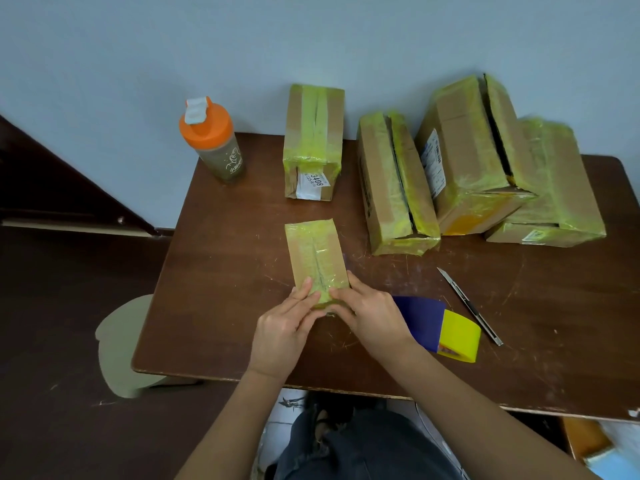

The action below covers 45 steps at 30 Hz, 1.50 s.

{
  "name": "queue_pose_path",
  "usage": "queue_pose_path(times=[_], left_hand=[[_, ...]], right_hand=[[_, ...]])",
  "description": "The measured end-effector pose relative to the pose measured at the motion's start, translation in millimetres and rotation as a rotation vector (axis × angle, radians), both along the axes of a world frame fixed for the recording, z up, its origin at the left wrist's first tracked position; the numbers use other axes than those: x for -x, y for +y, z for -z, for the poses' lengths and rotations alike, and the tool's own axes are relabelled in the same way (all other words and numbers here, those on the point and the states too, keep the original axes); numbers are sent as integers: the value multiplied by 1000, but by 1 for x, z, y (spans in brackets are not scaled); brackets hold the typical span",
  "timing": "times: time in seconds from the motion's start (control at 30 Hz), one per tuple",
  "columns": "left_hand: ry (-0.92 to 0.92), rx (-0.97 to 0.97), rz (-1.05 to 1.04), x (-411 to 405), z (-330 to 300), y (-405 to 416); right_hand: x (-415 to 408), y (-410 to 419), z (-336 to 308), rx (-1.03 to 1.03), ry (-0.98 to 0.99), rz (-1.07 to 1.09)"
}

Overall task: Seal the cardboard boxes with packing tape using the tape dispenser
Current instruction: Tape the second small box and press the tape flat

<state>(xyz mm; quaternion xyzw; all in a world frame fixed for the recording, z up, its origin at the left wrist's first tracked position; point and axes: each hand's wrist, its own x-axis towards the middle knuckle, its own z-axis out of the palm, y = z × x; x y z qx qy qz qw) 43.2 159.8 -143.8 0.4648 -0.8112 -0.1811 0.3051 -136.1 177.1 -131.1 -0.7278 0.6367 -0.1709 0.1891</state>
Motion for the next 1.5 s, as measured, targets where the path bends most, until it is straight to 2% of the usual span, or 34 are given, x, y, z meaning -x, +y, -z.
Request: queue_pose_path(times=[0.2,0.43,0.6,0.93,1.07,1.17,1.3,1.5], left_hand=[[101,-103,-103,9,0,1],[86,-155,-64,3,-8,1],[73,-138,-66,7,-11,0],[68,-241,-73,5,-8,4],[-4,-358,68,-9,-22,-1],[-167,-434,153,-20,-29,-8],[-262,-348,151,-19,-32,-14],[-212,-274,131,-13,-30,-13]], right_hand=[[-5,-2,-1,-40,-39,56],[0,-2,-10,-146,-56,54],[-1,-4,-14,-154,-77,72],[-1,-3,-21,-166,-118,91],[17,-6,-29,-277,-146,6],[29,-10,-36,-408,-188,-44],[27,-13,-39,-331,-38,-78],[22,-11,-39,-269,31,-131]])
